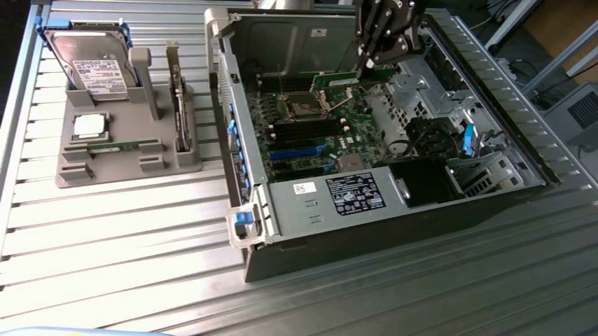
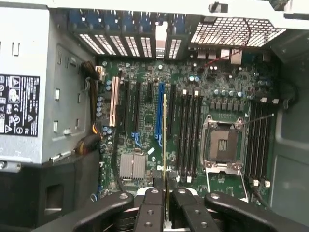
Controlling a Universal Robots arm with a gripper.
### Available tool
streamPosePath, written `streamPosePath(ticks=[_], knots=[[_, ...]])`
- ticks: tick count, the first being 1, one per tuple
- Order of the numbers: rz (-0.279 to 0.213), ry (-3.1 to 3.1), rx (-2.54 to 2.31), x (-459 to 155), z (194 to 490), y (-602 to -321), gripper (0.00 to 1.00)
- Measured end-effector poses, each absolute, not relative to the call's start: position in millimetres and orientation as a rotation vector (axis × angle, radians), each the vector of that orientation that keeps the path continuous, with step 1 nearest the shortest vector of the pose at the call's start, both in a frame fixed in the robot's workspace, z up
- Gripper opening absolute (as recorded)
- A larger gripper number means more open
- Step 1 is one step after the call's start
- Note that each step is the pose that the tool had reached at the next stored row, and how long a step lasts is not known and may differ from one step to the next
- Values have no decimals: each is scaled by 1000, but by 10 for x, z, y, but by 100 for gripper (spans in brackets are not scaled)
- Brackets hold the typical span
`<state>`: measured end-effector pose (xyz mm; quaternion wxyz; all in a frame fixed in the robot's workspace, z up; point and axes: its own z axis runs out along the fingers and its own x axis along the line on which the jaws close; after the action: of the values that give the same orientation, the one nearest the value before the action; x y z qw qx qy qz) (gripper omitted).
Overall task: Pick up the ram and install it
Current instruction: 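Pick up the ram and move it above insertion slot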
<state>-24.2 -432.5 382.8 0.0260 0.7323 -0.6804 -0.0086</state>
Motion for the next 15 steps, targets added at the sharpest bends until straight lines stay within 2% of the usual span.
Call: streamPosePath(ticks=[15], knots=[[-18,-2099,2258,168,3828,-4325,13]])
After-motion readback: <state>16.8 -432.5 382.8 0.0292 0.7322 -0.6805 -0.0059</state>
